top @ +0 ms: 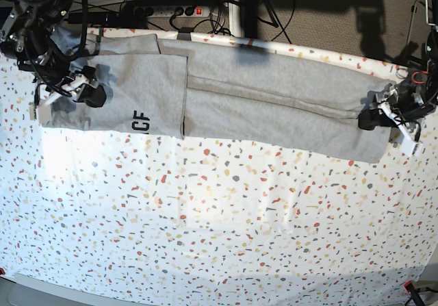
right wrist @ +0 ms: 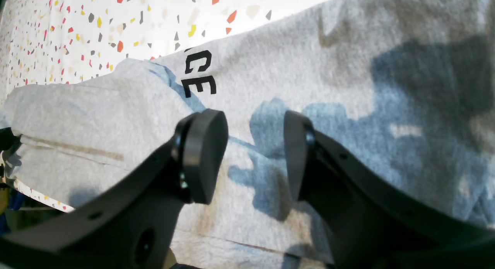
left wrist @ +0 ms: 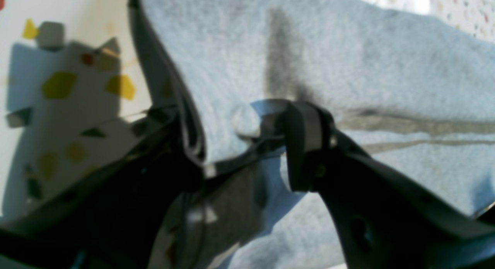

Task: Fold the T-shirt properly
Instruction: 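Grasp the other strip end with the left gripper and fold it toward the right gripper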

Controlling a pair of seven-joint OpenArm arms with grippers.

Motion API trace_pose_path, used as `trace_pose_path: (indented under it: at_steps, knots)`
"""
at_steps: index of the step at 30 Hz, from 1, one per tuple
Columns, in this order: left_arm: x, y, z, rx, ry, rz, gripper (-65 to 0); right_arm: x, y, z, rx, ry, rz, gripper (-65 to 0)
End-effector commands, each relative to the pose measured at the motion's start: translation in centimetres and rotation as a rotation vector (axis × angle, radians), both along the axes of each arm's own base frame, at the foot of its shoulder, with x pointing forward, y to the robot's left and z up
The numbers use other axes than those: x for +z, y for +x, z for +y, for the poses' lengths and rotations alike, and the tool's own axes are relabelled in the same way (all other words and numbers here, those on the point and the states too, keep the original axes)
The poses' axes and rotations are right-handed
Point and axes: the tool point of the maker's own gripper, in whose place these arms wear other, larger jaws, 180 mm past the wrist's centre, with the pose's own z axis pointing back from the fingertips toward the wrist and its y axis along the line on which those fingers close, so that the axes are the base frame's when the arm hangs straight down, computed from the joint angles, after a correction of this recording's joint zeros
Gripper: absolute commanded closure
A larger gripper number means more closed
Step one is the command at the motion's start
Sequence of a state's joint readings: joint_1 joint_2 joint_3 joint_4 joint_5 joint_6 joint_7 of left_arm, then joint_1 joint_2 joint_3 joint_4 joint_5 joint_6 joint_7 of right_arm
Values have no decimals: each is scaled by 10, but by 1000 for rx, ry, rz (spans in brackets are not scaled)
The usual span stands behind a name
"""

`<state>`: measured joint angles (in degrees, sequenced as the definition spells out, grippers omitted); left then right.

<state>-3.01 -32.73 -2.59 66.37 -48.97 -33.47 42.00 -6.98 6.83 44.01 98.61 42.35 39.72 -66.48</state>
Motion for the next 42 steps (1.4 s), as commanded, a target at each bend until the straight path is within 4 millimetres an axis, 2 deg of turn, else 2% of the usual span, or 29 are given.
trace_pose_path:
  at_steps: [1, 3, 6, 11, 16, 21, 26, 29, 33, 42]
  knots:
    - [15, 11, 3, 0, -8, -53, -286, 13, 7, -2, 5, -6, -52, -284]
    - [17, 13, 2, 7, -17, -70, -217, 13, 7, -2, 5, -5, -52, -284]
    - [19, 16, 3, 15, -16, -87, -9, 13, 7, -2, 5, -5, -52, -284]
    - [23, 26, 12, 54, 25, -149, 0, 15, 9, -2, 1, -5, -62, -284]
    - [26, 45, 63, 277, 210, -224, 0, 16, 10, -3, -2, -4, -72, -284]
    - [35, 53, 93, 374, 355, -300, 0, 21, 13, -2, -9, 6, -103, -284]
    - [42, 54, 97, 369, 391, -296, 0, 25, 16, 3, -3, 39, -125, -284]
    - [50, 54, 80, 307, 398, -247, 0, 24, 16, 4, 1, 37, -122, -284]
    - [70, 49, 40, 214, 341, -219, 0, 24, 16, 5, 1, 38, -123, -284]
    - [98, -3, -75, 102, 78, -329, 0, 24, 16, 4, -2, 35, -126, -284]
